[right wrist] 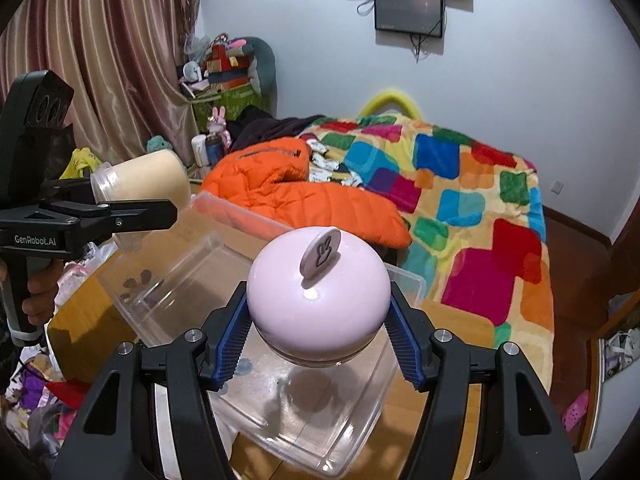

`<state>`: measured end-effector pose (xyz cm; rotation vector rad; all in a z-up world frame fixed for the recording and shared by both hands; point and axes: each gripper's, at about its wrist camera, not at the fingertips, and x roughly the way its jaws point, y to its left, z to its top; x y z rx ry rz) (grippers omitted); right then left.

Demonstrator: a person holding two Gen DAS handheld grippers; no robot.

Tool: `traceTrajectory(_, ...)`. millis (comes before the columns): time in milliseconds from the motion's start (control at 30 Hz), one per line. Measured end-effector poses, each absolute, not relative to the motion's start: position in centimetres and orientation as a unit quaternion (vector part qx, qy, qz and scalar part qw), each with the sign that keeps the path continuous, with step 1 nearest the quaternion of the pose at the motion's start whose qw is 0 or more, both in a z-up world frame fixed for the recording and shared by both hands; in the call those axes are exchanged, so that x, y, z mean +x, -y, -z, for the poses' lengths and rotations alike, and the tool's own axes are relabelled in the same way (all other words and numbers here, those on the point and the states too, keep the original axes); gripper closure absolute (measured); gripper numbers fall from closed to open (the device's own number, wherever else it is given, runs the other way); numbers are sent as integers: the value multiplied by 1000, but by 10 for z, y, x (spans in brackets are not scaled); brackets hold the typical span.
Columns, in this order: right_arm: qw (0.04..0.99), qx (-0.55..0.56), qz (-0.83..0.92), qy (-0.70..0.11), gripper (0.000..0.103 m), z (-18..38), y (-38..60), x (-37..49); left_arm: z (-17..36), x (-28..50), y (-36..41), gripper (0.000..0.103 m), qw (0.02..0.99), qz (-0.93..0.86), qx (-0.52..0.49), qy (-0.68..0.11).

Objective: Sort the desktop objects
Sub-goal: 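Lower the pink container and cream tub into the clear box and release both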

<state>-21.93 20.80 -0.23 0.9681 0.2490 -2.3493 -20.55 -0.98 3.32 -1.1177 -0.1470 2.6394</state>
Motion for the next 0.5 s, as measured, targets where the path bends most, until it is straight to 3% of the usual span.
traceTrajectory(500,308,418,844,-132,43,35,-189,-240,0,-229,-13,29,169,-876,-451,21)
